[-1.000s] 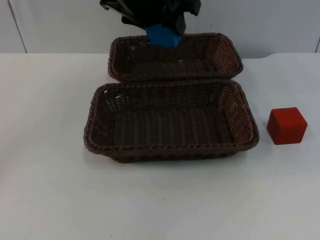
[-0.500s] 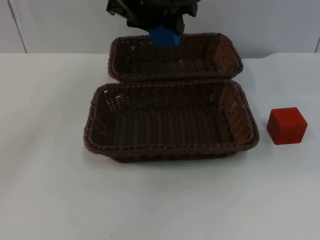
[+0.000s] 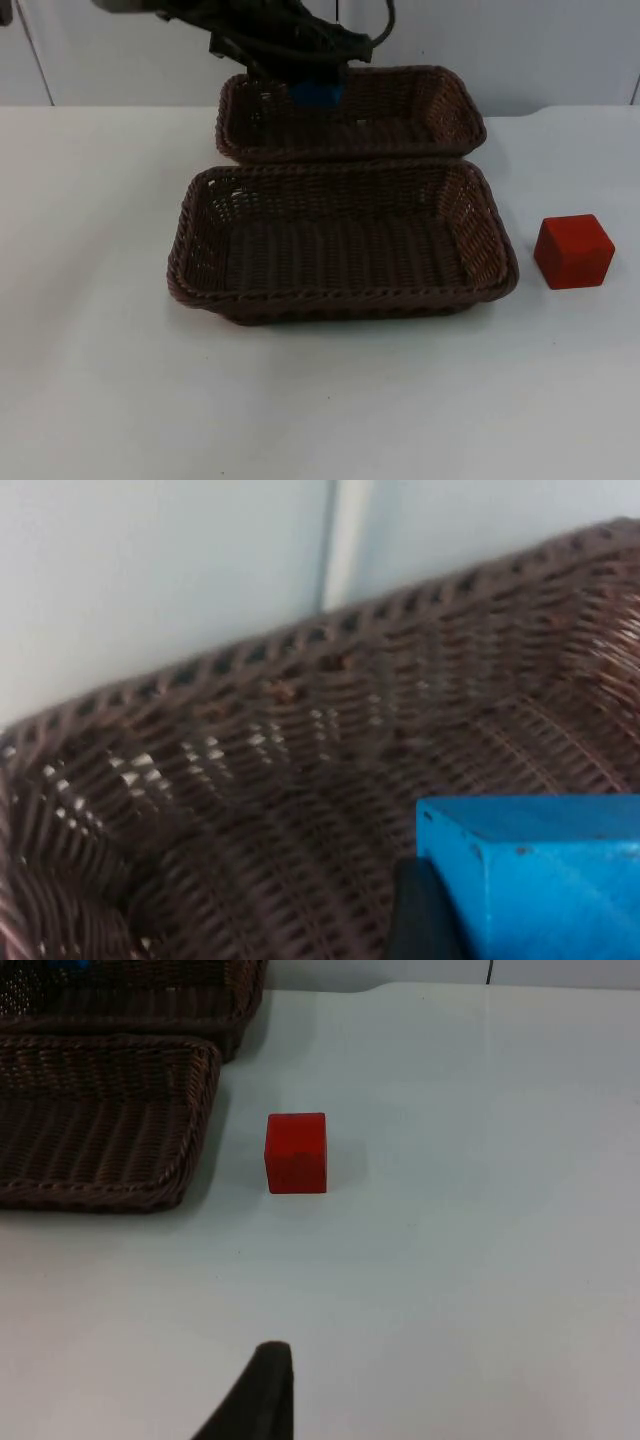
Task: Pick up one cube with the left hand and place it into the upper basket. Pick up one cube with the right hand and place it into the lower basket.
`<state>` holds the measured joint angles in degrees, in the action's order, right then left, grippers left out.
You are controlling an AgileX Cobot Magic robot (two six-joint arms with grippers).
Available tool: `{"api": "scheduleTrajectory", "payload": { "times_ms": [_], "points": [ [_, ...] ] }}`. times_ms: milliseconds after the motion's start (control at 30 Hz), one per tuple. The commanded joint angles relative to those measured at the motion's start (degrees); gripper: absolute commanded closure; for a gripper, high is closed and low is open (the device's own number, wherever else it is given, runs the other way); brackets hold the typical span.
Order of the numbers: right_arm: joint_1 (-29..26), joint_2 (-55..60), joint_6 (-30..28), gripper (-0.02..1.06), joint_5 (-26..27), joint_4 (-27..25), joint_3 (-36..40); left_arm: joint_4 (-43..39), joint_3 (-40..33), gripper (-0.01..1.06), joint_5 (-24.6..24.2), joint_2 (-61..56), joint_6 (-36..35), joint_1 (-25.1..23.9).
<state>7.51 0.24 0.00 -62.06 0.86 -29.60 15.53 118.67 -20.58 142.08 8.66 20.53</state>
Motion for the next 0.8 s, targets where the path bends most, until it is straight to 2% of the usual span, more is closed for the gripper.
{"api": "scheduleTrajectory", "payload": {
  "times_ms": [0, 467, 567, 600, 700, 733, 767],
  "points": [
    [-0.4, -0.2, -0.4, -0.01, 0.2, -0.1, 0.1, -1.4, 0.6, 1.05, 4.3, 0.8, 0.0, 0.0],
    [-0.4, -0.2, -0.4, -0.01, 0.2, -0.1, 0.1, -2.6, 0.6, 1.05, 6.0, 5.6, 0.0, -0.6],
    [-0.4, -0.2, -0.4, -0.01, 0.2, -0.1, 0.1, -2.6, 0.6, 0.92, 6.1, 5.9, 0.0, -0.6],
    [-0.4, -0.2, -0.4, -0.01, 0.2, -0.1, 0.1, -2.6, 0.6, 0.92, 6.1, 5.9, 0.0, -0.6],
    [-0.4, -0.2, -0.4, -0.01, 0.2, -0.1, 0.1, -2.6, 0.6, 0.71, 6.5, 5.9, 0.0, -0.6],
    [-0.4, -0.2, -0.4, -0.01, 0.2, -0.1, 0.1, -2.6, 0.6, 0.6, 6.4, 5.9, 0.0, -0.6],
    [-0.4, -0.2, -0.4, -0.01, 0.2, -0.1, 0.1, -2.6, 0.6, 0.6, 6.4, 5.9, 0.0, -0.6]
  ]
}}
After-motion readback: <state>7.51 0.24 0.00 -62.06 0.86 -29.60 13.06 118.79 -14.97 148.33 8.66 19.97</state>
